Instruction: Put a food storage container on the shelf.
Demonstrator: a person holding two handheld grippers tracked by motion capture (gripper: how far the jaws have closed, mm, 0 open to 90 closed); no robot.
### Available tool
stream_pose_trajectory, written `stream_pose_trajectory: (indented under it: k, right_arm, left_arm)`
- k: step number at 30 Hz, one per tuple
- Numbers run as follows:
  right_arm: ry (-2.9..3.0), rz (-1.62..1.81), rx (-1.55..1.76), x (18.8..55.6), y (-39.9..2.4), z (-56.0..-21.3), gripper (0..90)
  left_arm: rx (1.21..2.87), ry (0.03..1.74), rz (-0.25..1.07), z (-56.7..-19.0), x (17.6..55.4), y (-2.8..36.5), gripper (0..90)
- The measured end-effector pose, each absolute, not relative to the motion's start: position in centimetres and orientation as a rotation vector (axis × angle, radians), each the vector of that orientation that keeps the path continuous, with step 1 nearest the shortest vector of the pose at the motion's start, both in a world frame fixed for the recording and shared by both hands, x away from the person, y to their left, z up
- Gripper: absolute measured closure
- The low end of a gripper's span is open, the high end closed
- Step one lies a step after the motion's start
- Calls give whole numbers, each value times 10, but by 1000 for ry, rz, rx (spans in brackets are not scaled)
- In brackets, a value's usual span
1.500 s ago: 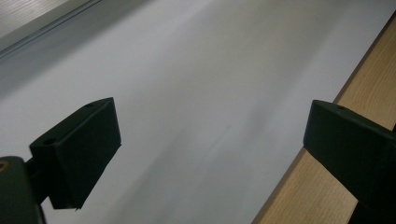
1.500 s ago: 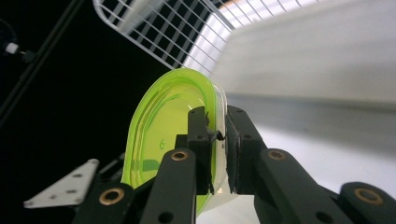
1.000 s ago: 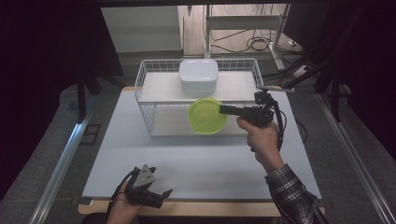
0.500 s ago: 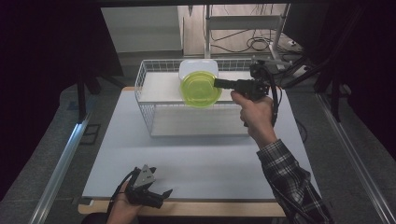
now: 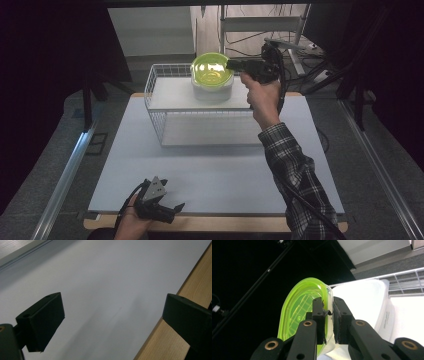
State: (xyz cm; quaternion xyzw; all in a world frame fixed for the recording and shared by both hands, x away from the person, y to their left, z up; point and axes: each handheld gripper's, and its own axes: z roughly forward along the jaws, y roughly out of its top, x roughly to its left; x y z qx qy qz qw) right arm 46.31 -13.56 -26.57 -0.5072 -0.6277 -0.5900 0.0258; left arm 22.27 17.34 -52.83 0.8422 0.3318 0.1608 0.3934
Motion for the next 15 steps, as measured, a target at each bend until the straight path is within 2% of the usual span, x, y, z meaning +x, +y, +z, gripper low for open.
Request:
stream_pose_trajectory:
  k: [15]
  right_arm:
    - [-1962, -1809, -1692, 485, -123, -258, 790]
  left_arm:
    - [2147, 828, 398, -529, 222, 172, 37]
